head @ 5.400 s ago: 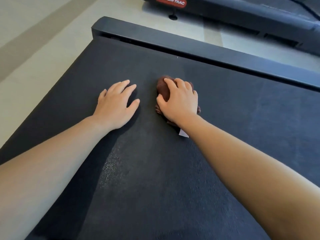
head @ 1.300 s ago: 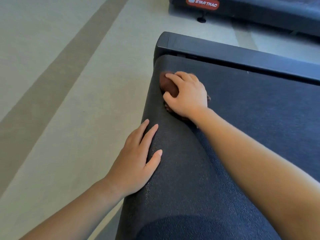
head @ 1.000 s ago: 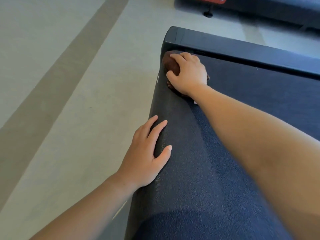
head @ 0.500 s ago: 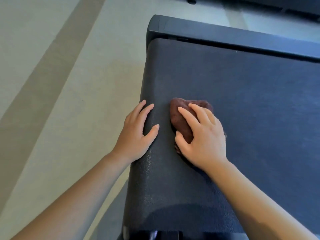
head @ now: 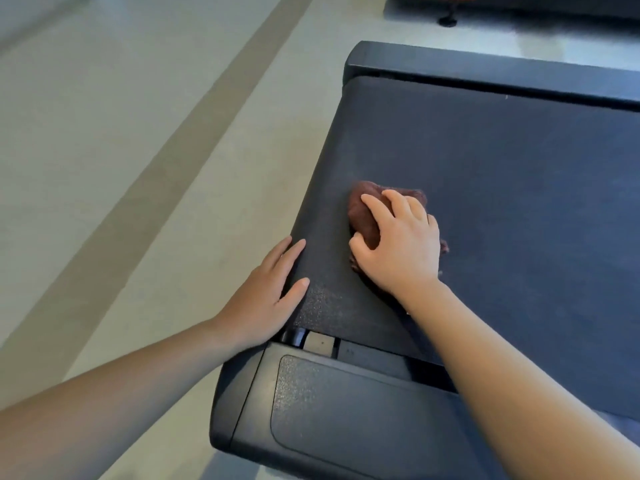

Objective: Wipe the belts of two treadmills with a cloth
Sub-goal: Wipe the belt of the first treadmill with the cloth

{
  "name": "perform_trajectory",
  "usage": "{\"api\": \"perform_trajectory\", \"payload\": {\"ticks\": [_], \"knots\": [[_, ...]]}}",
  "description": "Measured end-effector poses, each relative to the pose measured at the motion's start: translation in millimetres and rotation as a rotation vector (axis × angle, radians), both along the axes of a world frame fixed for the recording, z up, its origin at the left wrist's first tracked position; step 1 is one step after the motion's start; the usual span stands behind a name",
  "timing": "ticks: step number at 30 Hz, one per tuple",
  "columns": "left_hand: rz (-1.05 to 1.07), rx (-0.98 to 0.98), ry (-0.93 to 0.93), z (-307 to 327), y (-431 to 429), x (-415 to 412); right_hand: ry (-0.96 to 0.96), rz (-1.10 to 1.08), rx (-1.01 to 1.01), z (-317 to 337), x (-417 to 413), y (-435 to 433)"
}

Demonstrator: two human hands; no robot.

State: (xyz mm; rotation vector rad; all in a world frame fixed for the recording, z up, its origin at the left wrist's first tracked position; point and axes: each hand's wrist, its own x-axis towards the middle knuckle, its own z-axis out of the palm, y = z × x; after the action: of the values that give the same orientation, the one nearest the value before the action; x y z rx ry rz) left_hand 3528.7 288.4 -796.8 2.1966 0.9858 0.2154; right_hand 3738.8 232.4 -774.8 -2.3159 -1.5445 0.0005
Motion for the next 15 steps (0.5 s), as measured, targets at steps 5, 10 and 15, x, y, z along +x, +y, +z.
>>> {"api": "perform_trajectory", "payload": {"ticks": [5,10,15], "knots": [[-0.011,-0.039,-0.018,4,-10,-17,-0.018,0.091,0.059,-2,-35,-35],[-0.018,-0.054,-0.061,4,-26,-35,-0.022,0.048,0.019,2,-46,-31],[0.001,-0.112,-0.142,4,-23,-34,-0.027,-0.013,-0.001,1,-34,26]]}}
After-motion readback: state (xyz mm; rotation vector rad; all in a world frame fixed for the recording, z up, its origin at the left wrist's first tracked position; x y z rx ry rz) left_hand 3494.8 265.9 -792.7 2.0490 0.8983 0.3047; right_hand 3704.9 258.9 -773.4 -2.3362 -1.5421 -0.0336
